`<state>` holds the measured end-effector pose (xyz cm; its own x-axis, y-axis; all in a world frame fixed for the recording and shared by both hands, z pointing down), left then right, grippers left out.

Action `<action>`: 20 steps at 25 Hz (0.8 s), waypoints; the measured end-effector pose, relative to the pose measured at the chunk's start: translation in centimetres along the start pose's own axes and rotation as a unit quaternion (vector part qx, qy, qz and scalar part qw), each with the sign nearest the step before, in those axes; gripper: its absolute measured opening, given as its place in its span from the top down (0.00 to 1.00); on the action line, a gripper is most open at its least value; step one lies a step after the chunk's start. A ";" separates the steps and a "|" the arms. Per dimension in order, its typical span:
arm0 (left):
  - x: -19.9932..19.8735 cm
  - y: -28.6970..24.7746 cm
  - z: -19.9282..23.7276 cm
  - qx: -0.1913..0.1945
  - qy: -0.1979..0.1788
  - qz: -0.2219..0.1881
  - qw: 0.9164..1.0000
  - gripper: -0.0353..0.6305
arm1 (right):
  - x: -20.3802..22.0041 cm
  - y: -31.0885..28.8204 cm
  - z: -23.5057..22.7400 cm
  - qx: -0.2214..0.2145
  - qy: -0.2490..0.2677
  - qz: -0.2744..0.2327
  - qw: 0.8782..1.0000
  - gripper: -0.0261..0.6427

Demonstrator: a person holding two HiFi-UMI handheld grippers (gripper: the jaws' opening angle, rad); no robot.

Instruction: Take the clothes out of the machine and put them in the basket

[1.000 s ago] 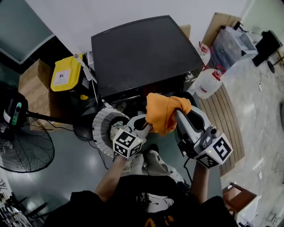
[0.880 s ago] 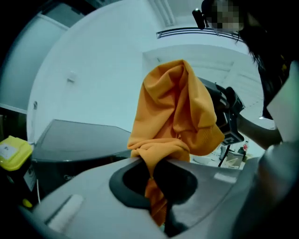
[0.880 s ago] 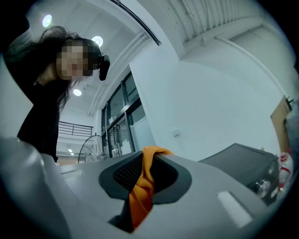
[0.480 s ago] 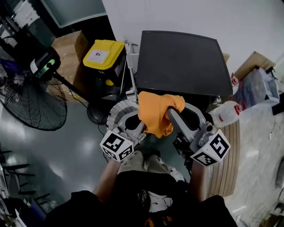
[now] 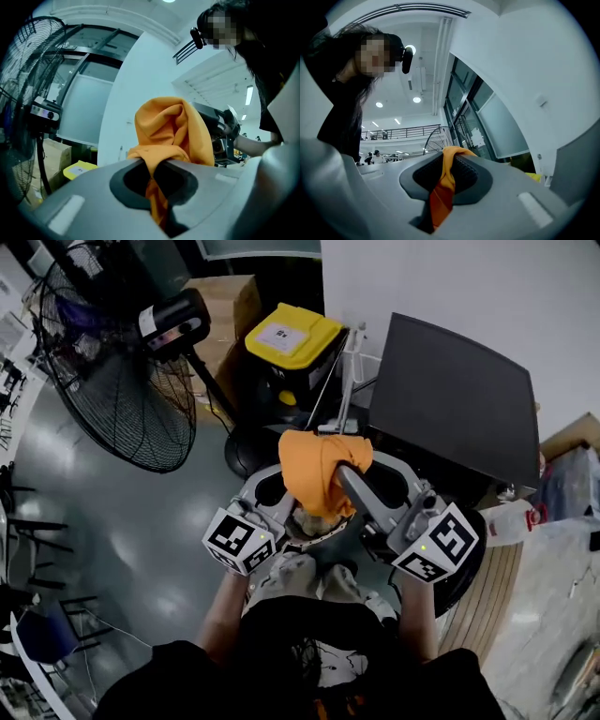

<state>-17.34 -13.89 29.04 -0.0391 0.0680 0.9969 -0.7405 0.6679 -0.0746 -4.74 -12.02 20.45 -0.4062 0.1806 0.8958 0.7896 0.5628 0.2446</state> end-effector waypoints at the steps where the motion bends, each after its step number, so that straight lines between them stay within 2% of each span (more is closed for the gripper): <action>1: 0.6 0.6 0.9 -0.004 0.001 0.007 1.000 0.93 | 0.8 -0.9 0.1 -0.002 -0.005 0.007 1.000 0.84; 6: 3.9 3.1 4.0 -0.005 0.013 0.053 0.998 0.93 | 5.5 -4.4 0.0 0.010 -0.028 0.048 0.998 0.84; 12: 9.0 4.3 6.1 0.034 0.025 0.112 0.993 0.93 | 11.0 -6.2 -0.7 0.060 -0.043 0.099 0.992 0.84; 16: 13.4 4.2 6.6 0.075 0.016 0.166 0.983 0.93 | 15.5 -5.7 -2.4 0.114 -0.056 0.144 0.981 0.84; 20: 18.3 3.8 7.2 0.115 0.010 0.217 0.969 0.93 | 20.7 -4.3 -4.6 0.166 -0.094 0.181 0.965 0.84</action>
<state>-25.67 -15.48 47.19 -0.3688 0.3221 0.8719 -0.7873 0.3905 -0.4772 -14.41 -14.45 39.65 -0.2319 0.5388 0.8099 0.7176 0.6568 -0.2315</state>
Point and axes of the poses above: the fingertips, and each gripper's own axes: y backward along the fingers, z to its left, x out of its underside, the point moved 4 cm from there along y, backward along the fingers, and after that the axes turned 6 degrees about -y, right-handed, at the moved point
